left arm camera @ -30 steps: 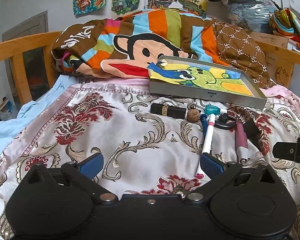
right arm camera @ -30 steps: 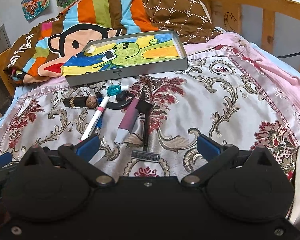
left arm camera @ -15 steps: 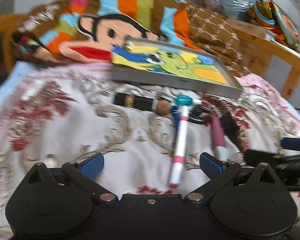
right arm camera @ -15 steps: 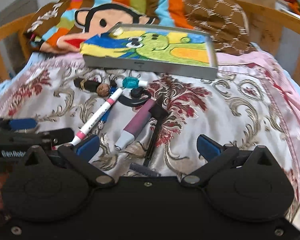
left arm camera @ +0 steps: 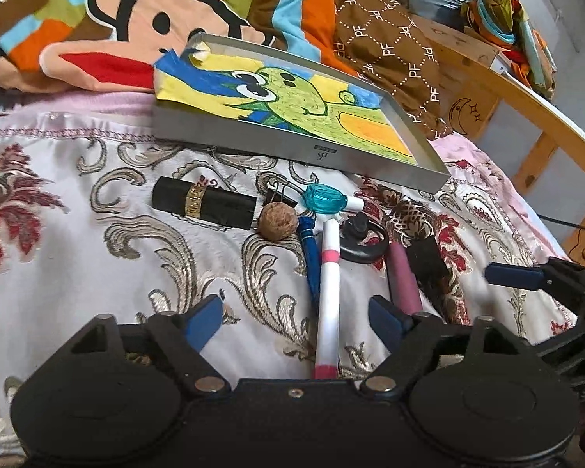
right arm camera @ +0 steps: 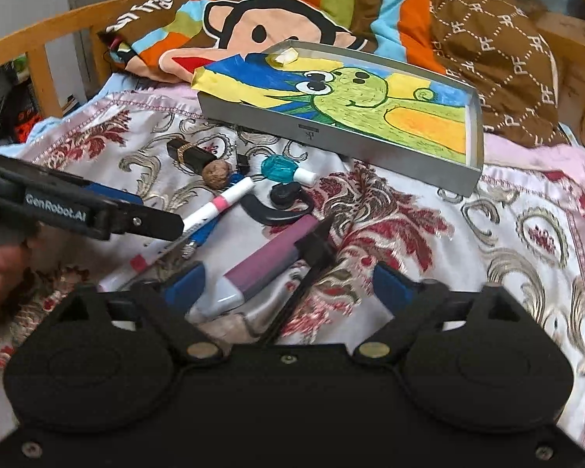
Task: Organize rigid objects
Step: 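Grasp the white pink-banded marker with the left tool while the right tool grasps the small black block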
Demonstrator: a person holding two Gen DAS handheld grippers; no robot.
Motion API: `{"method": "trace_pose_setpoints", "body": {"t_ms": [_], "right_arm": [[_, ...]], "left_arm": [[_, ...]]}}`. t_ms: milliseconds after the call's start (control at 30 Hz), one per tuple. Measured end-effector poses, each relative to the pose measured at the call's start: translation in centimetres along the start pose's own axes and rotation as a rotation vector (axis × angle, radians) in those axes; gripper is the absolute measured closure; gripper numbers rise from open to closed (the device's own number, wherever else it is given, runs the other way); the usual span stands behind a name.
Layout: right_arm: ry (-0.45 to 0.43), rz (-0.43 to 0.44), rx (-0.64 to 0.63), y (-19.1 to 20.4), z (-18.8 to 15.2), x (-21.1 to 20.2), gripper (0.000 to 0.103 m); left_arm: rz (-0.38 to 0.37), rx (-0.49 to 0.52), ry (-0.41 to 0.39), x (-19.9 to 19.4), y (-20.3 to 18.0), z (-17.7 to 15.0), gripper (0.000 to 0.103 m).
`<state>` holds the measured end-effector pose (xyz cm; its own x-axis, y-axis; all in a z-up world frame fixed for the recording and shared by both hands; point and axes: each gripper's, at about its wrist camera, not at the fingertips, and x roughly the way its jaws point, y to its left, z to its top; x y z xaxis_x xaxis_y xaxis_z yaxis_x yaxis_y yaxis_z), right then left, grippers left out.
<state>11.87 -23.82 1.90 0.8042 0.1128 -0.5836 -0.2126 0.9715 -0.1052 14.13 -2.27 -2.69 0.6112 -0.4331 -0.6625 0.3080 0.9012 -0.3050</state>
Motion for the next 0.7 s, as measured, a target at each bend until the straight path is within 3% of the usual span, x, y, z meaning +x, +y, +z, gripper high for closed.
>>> {"method": "trace_pose_setpoints", "body": {"t_ms": [133, 200, 567, 700], "right_arm": [[-0.023, -0.042, -0.09, -0.1, 0.0, 1.0, 0.041], [-0.023, -0.049, -0.122, 0.0, 0.0, 1.6, 0.054], [-0.029, -0.009, -0.096, -0.1, 0.9, 4.7, 0.072], [-0.016, 0.027, -0.028, -0.8, 1.2, 5.6, 0.073]], "left_arm": [[-0.018, 0.011, 0.021, 0.9, -0.3, 0.3, 0.037], [-0.027, 0.03, 0.038, 1.4, -0.7, 0.3, 0.047], [-0.011, 0.038, 0.088, 2.9, -1.9, 0.6, 0.076], [-0.005, 0.026, 0.096, 3.2, -2.2, 0.4, 0.083]]}}
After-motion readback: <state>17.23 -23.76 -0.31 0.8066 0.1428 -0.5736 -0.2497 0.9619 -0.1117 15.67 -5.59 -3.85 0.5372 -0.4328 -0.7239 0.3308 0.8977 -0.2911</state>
